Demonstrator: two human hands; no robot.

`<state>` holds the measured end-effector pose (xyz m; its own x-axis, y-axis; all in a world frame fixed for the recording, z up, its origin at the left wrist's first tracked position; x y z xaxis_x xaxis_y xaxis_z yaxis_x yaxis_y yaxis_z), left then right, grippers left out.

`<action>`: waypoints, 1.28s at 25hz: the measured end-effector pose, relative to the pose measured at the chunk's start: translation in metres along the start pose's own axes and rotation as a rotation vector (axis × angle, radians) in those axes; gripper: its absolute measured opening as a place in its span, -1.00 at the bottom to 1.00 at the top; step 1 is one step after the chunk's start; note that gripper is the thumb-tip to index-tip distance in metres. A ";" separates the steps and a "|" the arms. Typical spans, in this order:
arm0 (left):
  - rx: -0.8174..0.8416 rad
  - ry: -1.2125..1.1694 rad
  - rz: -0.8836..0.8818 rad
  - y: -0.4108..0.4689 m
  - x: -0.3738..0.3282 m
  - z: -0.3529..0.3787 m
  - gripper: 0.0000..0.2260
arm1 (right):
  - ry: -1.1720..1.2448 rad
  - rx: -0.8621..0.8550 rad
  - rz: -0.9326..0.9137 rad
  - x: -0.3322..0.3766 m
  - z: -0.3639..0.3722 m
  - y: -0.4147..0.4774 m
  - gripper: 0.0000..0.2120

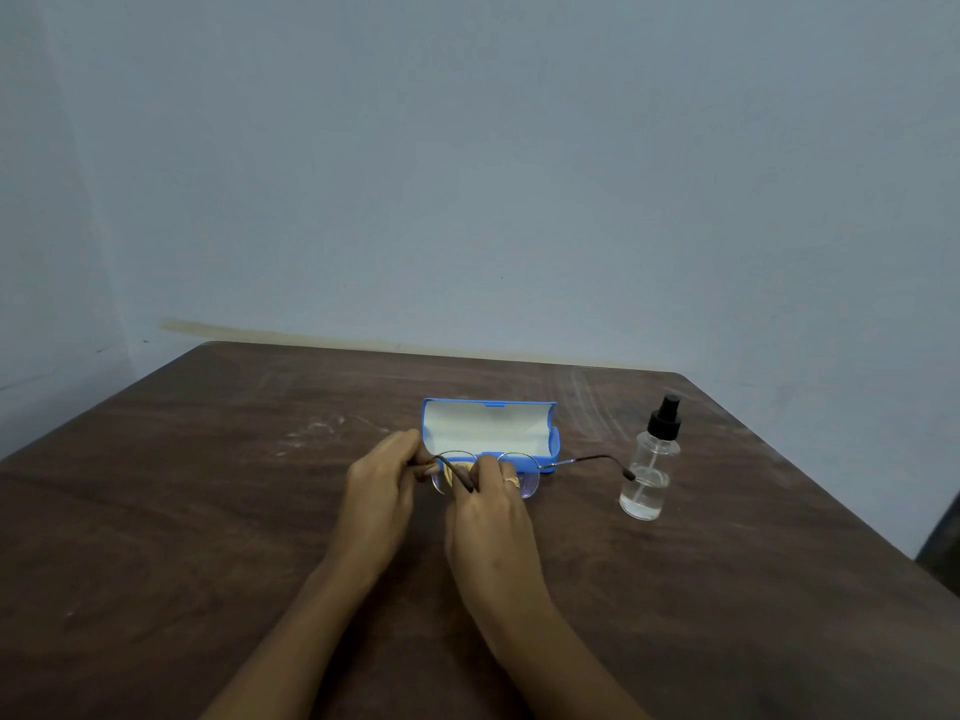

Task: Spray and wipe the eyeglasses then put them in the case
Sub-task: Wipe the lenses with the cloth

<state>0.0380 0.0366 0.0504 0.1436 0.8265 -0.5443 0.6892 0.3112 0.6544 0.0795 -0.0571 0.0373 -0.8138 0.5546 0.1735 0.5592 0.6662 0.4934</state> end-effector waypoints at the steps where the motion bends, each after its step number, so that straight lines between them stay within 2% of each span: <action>1: 0.005 0.014 0.008 0.000 -0.001 0.001 -0.81 | 0.038 -0.011 0.021 -0.003 0.000 0.000 -0.81; 5: 0.003 0.024 0.019 0.000 -0.003 0.000 -0.87 | 0.145 -0.106 -0.032 -0.006 -0.007 -0.001 -0.81; 10: -0.034 -0.008 -0.013 -0.001 -0.004 -0.001 -0.81 | 0.119 -0.102 -0.105 -0.005 -0.002 0.003 -0.72; 13: -0.061 -0.018 -0.056 -0.001 0.001 -0.003 -0.87 | 0.146 -0.105 -0.161 -0.007 0.000 -0.001 -0.65; 16: -0.101 -0.034 -0.099 0.000 0.005 -0.007 -0.85 | 0.495 -0.135 -0.107 -0.020 -0.013 0.000 -0.69; 18: -0.122 -0.033 -0.113 -0.001 0.006 -0.010 -0.83 | 0.711 -0.273 0.002 -0.034 -0.026 -0.002 -0.75; 19: -0.122 -0.036 -0.119 -0.001 0.006 -0.010 -0.82 | 0.716 -0.359 0.041 -0.038 -0.033 -0.005 -0.75; 22: -0.123 -0.024 -0.133 0.000 0.010 -0.010 -0.80 | 0.521 -0.501 0.138 -0.046 -0.037 -0.010 -0.74; 25: -0.133 -0.004 -0.121 -0.001 0.008 -0.011 -0.73 | 0.302 -0.431 0.153 -0.049 -0.030 -0.009 -0.71; 28: -0.137 -0.021 -0.085 -0.001 0.005 -0.011 -0.51 | 0.093 -0.386 0.162 -0.049 -0.028 -0.005 -0.73; 30: -0.110 -0.041 -0.085 0.000 0.006 -0.009 -0.54 | 0.022 -0.360 0.165 -0.048 -0.029 -0.003 -0.75; 32: -0.084 -0.056 -0.096 0.000 0.007 -0.008 -0.61 | -0.003 -0.310 0.168 -0.048 -0.026 0.000 -0.68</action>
<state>0.0334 0.0460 0.0513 0.1206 0.7644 -0.6333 0.6399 0.4279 0.6383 0.1146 -0.0963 0.0513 -0.7135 0.6457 0.2720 0.6104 0.3822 0.6938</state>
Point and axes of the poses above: each hand's wrist, its own y-axis towards the middle knuckle, its own z-axis out of the palm, x = y × z, the point moved 5 cm from there along y, towards the middle knuckle, and after that the axes turned 11 degrees about x, right-handed, at the moved point
